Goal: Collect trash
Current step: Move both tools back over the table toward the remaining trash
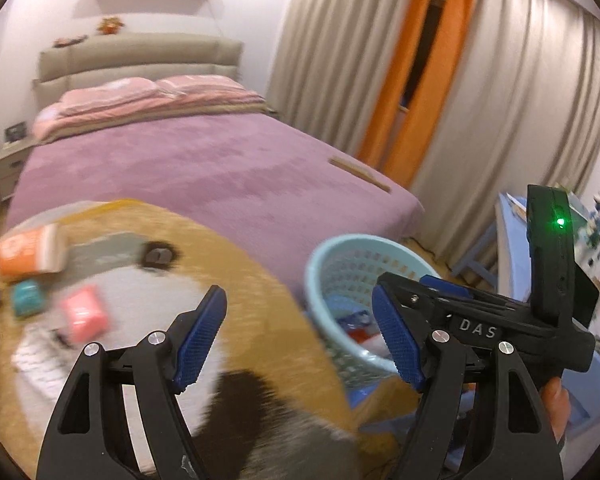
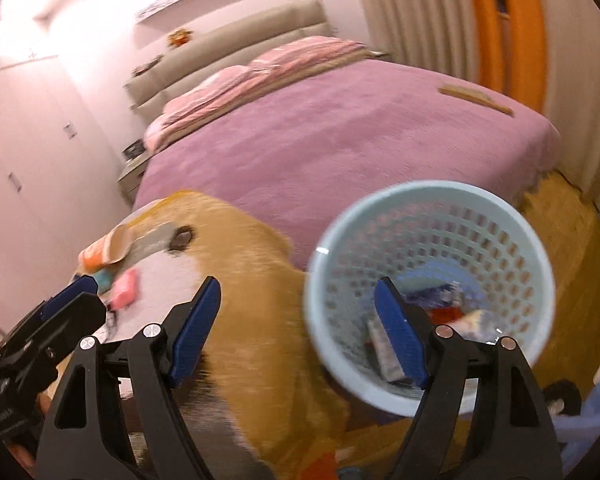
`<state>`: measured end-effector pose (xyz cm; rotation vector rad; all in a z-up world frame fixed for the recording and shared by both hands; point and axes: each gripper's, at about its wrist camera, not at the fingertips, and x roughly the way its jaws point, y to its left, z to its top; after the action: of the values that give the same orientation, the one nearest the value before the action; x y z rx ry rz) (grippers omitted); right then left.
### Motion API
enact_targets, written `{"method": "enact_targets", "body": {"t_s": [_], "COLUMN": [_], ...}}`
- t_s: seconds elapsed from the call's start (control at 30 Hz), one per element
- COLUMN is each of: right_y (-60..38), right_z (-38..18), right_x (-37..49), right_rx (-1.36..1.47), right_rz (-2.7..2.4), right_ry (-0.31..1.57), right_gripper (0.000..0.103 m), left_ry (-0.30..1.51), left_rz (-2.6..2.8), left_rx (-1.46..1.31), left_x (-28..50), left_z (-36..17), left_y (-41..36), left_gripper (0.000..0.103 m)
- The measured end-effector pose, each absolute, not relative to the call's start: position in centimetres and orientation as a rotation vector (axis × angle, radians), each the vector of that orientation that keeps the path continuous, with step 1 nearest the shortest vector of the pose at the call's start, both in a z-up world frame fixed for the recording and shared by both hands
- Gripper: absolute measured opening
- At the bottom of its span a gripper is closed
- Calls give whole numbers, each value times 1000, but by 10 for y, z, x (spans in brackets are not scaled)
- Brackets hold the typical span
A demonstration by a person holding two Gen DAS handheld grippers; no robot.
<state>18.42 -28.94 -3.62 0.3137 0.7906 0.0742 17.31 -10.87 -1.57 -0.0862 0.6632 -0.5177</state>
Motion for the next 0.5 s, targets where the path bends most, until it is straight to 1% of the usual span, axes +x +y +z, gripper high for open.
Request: {"method": "enact_targets", "body": {"t_s": [0.3, 0.5], "right_y": [-185, -121], "right_z": [-28, -30], "right_x": [204, 215], "right_rx": [201, 117], "right_rz": [253, 352], "right_ry": [804, 797], "right_gripper": [75, 75], "left_ry": [656, 708], "left_rz": [-252, -86], "left_rx": [-112, -161], "left_x": [162, 158], "left_z": [-11, -26], "left_y": [8, 88], "left_gripper": [73, 73]}}
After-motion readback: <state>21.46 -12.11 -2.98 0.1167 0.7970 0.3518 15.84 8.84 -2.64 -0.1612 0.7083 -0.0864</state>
